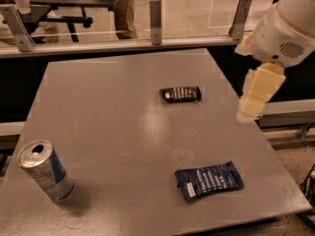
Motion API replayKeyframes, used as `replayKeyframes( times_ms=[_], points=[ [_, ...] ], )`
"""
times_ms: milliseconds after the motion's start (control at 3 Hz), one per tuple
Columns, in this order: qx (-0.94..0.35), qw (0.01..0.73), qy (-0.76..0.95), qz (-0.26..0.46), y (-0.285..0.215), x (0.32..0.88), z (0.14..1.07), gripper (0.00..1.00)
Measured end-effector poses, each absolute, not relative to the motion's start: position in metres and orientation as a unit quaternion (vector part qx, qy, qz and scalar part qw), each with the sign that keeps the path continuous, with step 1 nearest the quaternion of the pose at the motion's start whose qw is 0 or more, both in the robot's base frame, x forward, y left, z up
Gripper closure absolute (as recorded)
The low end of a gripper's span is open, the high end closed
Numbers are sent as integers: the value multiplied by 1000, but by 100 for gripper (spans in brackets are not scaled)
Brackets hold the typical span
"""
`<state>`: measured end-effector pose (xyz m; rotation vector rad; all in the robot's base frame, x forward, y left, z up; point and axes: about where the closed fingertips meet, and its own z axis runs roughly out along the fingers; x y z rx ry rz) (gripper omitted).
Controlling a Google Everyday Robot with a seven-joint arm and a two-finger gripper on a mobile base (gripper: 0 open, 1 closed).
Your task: Move rxbar chocolate near redbull can
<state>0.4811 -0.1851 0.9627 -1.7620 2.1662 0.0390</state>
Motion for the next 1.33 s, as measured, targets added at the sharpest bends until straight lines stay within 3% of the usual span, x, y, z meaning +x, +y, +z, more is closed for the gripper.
replayKeyframes(
  times_ms=[1333],
  points=[
    [-667, 189, 713, 107, -89, 584, 876, 0]
  ],
)
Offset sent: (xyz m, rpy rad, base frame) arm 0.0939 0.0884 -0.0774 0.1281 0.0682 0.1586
